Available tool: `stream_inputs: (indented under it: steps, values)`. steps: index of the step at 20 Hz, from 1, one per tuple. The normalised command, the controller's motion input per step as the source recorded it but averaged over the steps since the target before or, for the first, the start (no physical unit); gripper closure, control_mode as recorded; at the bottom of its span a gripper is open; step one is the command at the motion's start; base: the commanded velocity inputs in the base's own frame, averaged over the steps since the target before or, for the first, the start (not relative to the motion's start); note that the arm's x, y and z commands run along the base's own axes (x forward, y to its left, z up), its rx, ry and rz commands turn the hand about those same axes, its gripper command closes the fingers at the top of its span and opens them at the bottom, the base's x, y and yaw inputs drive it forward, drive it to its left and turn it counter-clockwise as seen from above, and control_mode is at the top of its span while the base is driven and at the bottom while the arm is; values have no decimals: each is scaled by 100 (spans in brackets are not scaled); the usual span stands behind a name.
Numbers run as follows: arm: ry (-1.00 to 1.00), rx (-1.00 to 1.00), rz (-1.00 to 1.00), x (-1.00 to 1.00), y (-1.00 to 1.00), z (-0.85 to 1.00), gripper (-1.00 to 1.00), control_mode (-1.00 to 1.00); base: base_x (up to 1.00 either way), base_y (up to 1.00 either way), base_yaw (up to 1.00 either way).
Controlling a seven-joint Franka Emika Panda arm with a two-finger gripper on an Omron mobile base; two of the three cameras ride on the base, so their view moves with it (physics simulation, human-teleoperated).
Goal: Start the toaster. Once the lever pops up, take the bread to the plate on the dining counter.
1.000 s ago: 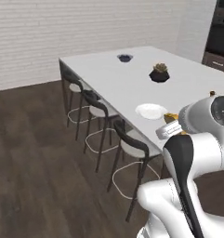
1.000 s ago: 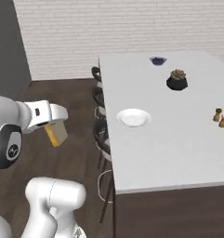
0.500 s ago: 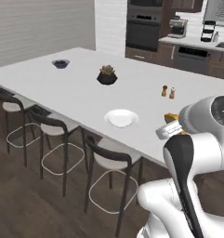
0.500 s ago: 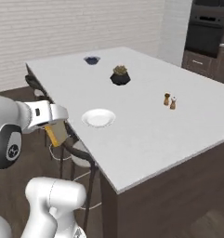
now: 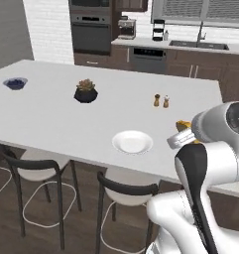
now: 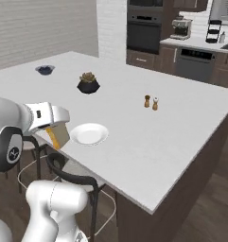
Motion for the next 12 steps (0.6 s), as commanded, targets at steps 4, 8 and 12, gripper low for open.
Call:
stream_inputs:
  steps: [4, 8, 12]
  values:
    - [0, 0, 0, 0, 0, 0, 100, 100, 40, 87, -56]
    - [-1, -10, -60, 25, 54, 0, 100, -100, 0, 0, 0]
    - [8, -12, -56, 33, 31, 0, 100, -100, 0, 0, 0]
